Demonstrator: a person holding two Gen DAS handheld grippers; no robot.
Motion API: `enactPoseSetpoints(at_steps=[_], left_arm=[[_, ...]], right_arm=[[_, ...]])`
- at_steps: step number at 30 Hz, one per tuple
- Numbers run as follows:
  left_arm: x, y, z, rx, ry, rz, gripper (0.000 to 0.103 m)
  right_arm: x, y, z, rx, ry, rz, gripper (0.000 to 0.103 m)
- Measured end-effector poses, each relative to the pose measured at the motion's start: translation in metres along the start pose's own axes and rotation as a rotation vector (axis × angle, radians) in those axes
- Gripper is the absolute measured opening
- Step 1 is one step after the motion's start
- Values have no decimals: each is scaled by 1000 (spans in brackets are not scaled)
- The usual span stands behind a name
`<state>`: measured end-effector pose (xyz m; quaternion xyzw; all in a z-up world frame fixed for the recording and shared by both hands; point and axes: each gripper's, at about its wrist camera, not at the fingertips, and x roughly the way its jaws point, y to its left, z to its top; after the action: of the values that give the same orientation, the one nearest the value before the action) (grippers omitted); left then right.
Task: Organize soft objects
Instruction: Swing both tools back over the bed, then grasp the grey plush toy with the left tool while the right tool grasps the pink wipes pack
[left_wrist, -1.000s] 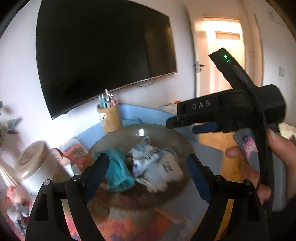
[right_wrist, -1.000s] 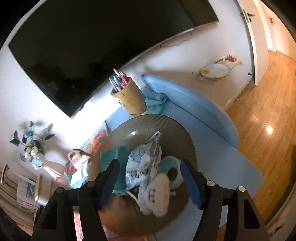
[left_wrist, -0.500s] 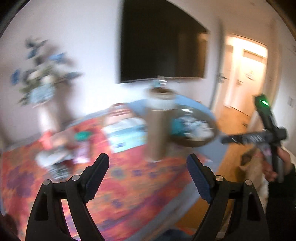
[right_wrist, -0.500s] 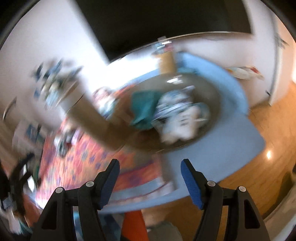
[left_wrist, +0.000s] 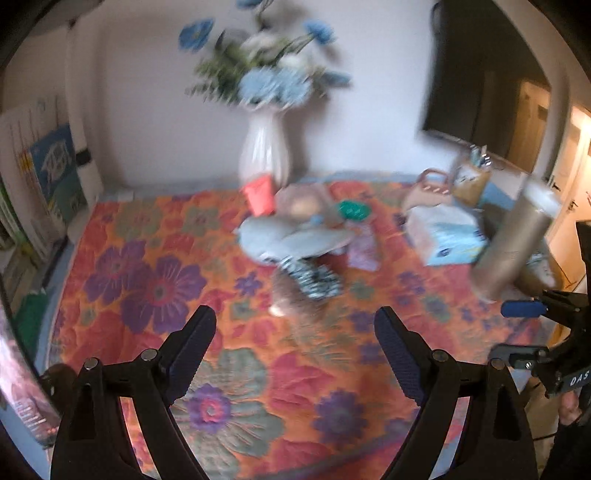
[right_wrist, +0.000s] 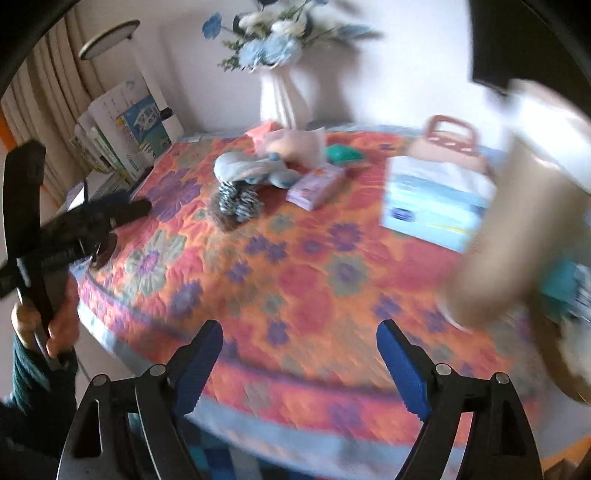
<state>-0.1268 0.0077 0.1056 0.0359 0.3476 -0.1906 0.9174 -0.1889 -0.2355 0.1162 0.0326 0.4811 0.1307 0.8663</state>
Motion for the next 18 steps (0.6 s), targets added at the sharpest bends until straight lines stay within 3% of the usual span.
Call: enactPoseSetpoints(at_steps=[9, 14, 18], left_arm=[[69, 59, -18, -141, 105, -30, 87], [79, 68, -27, -176, 109, -66, 87], [74, 72, -29, -197, 84, -91, 87]], right_arm=[[100, 16, 46, 100, 72, 20, 84], [119, 20, 53, 83, 12, -86, 84], [123, 13, 50, 117, -54, -99, 84]])
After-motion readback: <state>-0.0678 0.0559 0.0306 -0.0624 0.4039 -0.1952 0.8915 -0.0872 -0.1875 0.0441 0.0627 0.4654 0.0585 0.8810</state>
